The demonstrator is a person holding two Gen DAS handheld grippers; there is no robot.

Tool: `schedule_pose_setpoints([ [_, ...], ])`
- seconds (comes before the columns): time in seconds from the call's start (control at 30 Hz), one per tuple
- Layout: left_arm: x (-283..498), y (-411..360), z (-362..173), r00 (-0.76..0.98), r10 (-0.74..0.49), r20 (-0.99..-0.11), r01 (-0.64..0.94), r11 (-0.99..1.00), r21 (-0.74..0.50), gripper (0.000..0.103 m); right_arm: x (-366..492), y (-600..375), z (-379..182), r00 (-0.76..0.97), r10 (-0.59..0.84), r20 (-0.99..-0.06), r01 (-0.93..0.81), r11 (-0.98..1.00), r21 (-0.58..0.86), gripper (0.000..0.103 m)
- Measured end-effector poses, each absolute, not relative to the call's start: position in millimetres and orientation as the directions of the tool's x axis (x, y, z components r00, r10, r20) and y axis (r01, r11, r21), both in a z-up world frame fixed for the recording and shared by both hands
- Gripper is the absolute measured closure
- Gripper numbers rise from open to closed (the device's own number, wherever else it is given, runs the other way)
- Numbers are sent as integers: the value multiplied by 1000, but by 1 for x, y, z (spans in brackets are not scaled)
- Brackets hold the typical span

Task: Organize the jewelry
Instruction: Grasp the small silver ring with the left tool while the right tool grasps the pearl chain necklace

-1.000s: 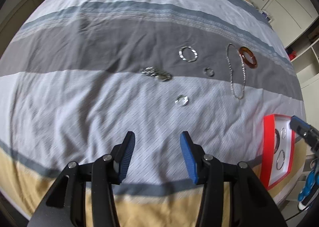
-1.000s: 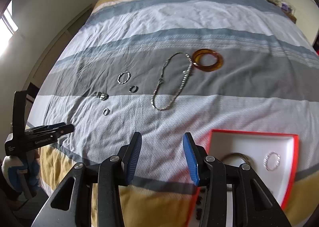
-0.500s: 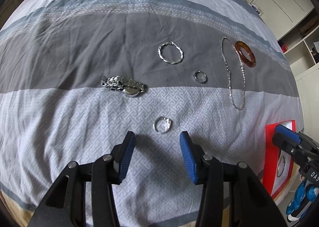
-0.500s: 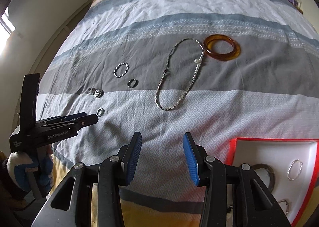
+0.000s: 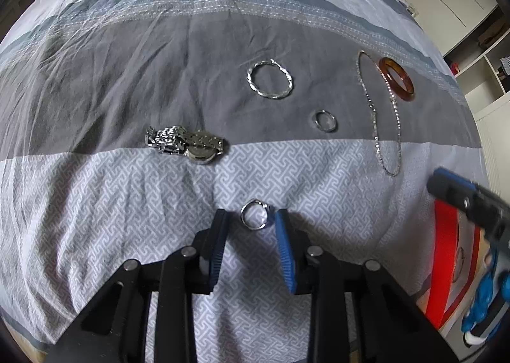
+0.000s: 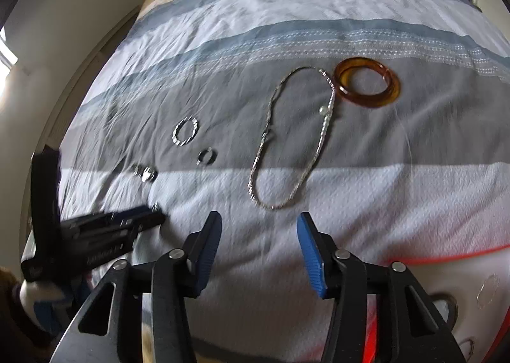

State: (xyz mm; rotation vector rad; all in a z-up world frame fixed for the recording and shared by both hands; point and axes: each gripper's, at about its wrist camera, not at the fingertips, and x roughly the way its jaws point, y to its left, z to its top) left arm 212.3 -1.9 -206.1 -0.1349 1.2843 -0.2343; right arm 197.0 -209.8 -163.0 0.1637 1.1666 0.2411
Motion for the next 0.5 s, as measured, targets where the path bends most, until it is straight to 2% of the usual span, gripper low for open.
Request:
schedule_pose_setpoints([
  [0.07, 212, -1, -207, 264, -247, -932, 101, 968, -228, 80, 206, -210, -166, 377, 267, -887, -88, 964, 252, 46],
  [0.2, 215, -1, -209, 265, -249, -931, 106, 968, -229, 85, 225, -215, -175, 384, 246, -890, -42, 968, 249, 43],
  [0.5, 216, -3, -211, 277, -250, -928, 120, 967, -225, 85, 266, -212, -197, 382, 221, -897, -5, 971, 237, 36],
])
